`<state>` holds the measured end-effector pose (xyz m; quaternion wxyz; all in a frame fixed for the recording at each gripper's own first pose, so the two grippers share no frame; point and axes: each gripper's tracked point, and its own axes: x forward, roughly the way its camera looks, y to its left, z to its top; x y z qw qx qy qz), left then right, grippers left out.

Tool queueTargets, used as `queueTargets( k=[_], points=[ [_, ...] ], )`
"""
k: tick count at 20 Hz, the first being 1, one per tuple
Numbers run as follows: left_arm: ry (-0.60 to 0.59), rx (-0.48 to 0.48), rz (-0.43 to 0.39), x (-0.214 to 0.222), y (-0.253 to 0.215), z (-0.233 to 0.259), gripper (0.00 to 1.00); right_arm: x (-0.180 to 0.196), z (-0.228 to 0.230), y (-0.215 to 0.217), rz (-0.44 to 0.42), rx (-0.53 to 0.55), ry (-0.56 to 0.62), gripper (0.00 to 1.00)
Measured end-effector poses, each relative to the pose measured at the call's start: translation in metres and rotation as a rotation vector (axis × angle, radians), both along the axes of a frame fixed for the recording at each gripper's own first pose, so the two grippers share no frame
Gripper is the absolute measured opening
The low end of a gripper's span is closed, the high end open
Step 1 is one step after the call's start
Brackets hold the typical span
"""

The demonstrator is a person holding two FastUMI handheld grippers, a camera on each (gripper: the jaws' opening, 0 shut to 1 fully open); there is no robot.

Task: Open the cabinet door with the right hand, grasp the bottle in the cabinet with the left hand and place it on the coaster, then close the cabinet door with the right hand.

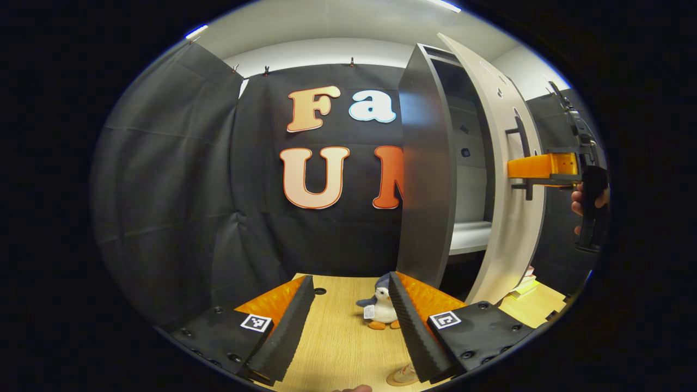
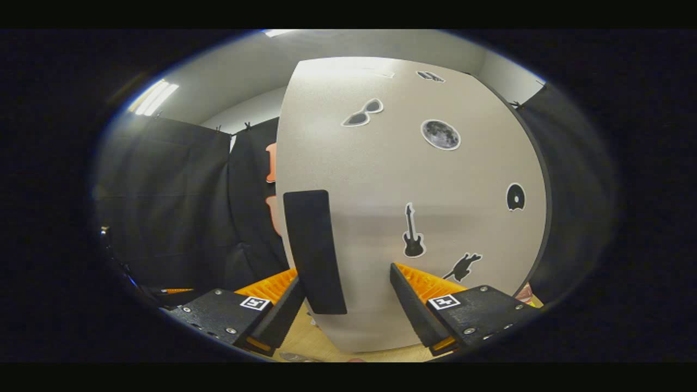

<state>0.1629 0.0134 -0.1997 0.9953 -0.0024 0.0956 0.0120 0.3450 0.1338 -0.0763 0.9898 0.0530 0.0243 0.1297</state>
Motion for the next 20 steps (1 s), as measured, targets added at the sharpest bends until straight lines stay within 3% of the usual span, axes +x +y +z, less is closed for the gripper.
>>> queueTargets(
  k=[8, 17, 20],
  points=[
    [-0.016, -0.018, 0.005, -0.001, -0.004, 0.015, 0.88, 0.001, -0.005, 0.003, -0.125, -0.125, -0.063, 0.92],
    [-0.041, -0.061, -0.005, -0.011, -0.01, 0.031, 0.89, 0.009, -0.009, 0.001, -0.187, -0.134, -0.068, 0.92],
    [-0.049, -0.072, -0.019, -0.017, -0.012, 0.036, 0.89, 0.007, -0.006, 0.009, -0.169, -0.097, -0.055, 0.92]
  ],
)
